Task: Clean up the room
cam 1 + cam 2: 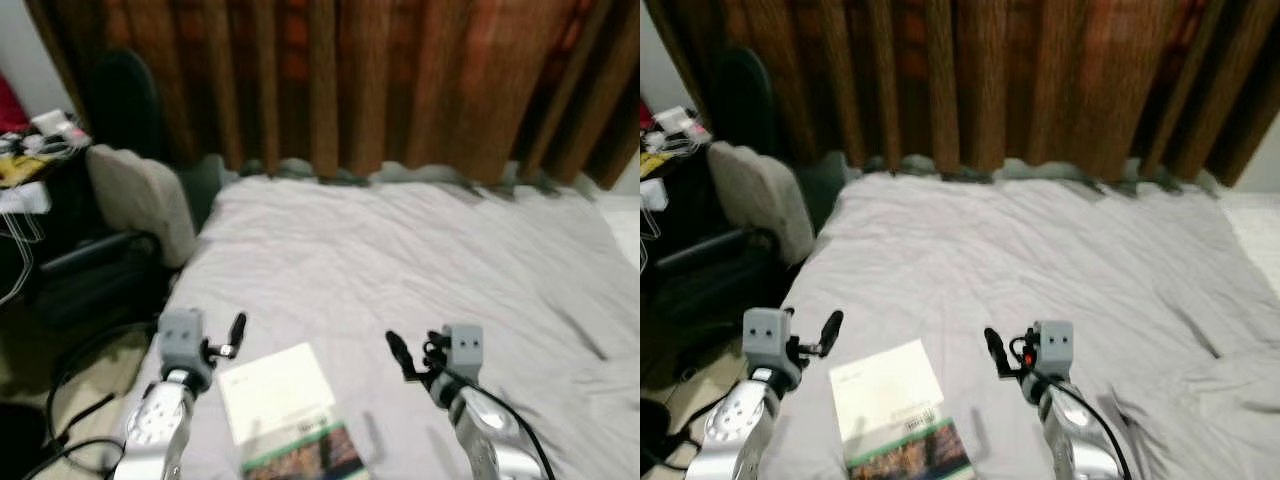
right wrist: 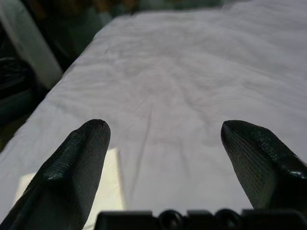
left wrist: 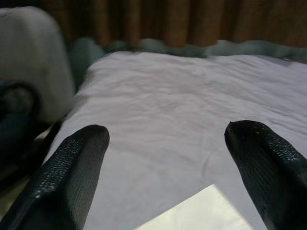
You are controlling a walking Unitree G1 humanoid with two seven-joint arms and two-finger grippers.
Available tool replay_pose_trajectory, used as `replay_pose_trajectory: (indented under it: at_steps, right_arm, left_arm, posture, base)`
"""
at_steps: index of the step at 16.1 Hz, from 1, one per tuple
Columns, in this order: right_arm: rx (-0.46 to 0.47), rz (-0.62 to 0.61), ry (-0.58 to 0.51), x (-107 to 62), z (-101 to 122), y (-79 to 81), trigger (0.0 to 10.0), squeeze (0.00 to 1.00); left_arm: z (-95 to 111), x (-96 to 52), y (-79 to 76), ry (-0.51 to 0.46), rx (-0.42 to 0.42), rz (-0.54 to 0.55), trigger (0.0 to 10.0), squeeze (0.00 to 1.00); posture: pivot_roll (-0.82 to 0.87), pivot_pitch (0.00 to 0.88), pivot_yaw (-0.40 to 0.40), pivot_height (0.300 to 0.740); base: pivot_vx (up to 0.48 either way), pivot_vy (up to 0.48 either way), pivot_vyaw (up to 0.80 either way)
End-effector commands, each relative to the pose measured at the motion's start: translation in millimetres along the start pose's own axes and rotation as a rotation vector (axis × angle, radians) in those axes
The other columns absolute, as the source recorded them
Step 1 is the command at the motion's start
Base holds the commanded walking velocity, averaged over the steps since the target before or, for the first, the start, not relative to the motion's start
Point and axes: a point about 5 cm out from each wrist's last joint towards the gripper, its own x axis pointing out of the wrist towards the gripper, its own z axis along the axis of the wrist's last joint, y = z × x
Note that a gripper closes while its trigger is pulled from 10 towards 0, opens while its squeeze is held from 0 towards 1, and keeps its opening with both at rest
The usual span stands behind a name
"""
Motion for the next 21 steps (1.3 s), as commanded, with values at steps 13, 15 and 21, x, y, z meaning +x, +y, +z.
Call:
replay_pose_trajectory:
  at_steps: [13,15,21]
  right_arm:
    - [-0.224,-0.076,-0.251,-0.9,30,-9.3,10.0,0.00]
    - [-0.208,-0.056,-0.265,-25.4,20,-6.7,10.0,0.00]
    - [-0.062,0.156,-0.082,-66.7,-19,21.1,10.0,0.00]
  left_arm:
    - [-30,-38.5,21.4,0.117,-0.105,-0.027,10.0,0.00]
    - [-37,-20.0,24.0,0.115,-0.254,0.048,10.0,0.00]
    - [-49,8.7,15.9,0.175,-0.468,0.010,10.0,0.00]
  posture:
    - [0.03,0.300,-0.149,0.740]
    - [-0.04,0.278,-0.144,0.740]
    - [-0.11,0.302,-0.138,0.740]
  base:
    - [0.000,0.000,0.00]
    - [0.000,0.000,0.00]
    - [0.000,0.000,0.00]
